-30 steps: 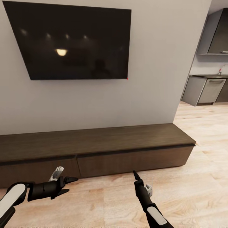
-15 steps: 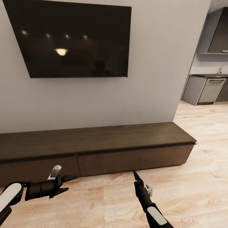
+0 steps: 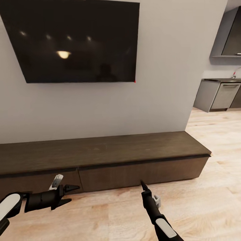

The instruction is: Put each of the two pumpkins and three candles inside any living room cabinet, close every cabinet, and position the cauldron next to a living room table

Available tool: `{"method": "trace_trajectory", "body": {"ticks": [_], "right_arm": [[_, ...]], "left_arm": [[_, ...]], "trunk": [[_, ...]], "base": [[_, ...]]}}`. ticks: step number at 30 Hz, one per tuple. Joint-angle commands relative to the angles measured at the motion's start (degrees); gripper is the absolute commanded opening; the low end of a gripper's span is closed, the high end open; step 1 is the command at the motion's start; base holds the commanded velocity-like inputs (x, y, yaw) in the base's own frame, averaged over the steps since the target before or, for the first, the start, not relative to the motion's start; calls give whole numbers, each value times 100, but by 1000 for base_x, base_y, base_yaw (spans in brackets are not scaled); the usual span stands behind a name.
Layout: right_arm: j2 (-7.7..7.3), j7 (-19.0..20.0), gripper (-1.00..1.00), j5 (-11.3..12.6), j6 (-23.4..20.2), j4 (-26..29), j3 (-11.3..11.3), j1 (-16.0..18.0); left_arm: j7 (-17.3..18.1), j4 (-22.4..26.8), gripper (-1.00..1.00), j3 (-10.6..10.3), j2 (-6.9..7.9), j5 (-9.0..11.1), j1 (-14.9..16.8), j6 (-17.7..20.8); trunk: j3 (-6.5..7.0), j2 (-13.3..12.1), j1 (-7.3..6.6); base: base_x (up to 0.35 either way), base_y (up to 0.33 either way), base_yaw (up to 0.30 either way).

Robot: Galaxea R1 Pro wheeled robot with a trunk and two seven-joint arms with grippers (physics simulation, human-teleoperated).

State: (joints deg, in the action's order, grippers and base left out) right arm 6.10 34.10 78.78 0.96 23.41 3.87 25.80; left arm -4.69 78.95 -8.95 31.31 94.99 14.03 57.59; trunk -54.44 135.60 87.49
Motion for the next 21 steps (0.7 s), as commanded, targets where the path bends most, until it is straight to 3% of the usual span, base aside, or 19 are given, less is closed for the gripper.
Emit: {"method": "trace_trajectory", "body": {"ticks": [1, 6, 10, 16, 21], "right_arm": [[-4, 18, 100, 59, 10, -4, 36, 4], [-4, 18, 100, 59, 9, -4, 35, 4], [-4, 18, 100, 59, 9, -3, 35, 4], [-2, 15, 100, 59, 9, -6, 37, 4], [-2, 9, 100, 59, 9, -8, 39, 4]], "left_arm": [[-49, 1, 100, -11, 5, 94, -8, 6], [-49, -2, 100, -25, 6, 351, -122, 7], [-49, -3, 100, -27, 10, 426, -152, 7], [-49, -7, 100, -38, 18, 817, -320, 7], [-49, -6, 100, -57, 241, 1233, -465, 7]], "trunk": [[-6, 2, 1], [-6, 2, 1], [-6, 2, 1], [-6, 2, 1], [-6, 2, 1]], "base": [[180, -91, 0], [148, -98, 0], [217, -84, 0], [35, -11, 0], [170, 16, 0]]}}
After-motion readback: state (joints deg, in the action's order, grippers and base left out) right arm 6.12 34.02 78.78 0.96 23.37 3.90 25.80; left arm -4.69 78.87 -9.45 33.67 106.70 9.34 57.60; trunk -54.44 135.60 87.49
